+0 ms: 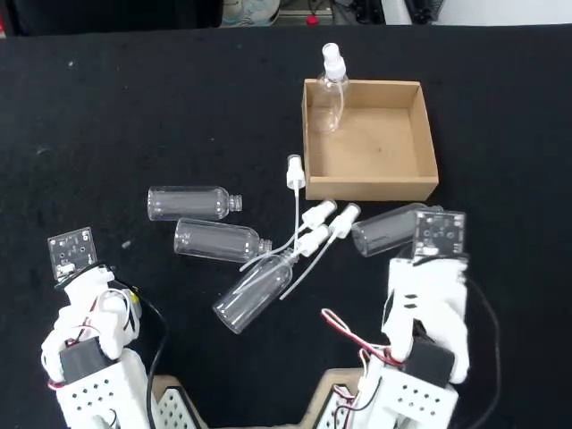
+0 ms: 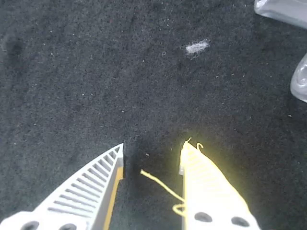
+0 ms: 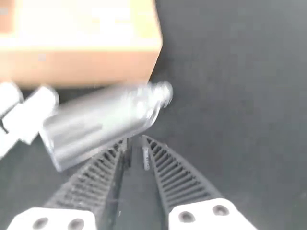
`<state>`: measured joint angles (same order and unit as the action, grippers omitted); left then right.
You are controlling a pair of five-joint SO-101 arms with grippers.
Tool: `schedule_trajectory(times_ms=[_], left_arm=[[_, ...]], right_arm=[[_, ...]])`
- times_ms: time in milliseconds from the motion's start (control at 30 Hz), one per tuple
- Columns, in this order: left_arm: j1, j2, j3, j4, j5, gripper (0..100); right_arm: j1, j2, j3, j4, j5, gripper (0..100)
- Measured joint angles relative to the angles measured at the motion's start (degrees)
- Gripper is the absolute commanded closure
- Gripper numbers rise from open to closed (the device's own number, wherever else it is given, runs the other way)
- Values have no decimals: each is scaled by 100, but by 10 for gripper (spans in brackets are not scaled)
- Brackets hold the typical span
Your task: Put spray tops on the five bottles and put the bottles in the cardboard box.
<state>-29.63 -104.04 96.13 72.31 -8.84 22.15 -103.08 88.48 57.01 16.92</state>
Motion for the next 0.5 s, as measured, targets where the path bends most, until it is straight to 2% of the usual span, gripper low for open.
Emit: schedule_trajectory(times_ms=[267,400,500], left_arm=[[0,0,0,0,0,812],[0,0,0,0,9,812],[0,0,0,0,9,812]], right_arm=[[-378,0,-818,0,-659,824],[-545,0,-1002,35,-1345,767],[-712,0,-1090,62,-1899,773]])
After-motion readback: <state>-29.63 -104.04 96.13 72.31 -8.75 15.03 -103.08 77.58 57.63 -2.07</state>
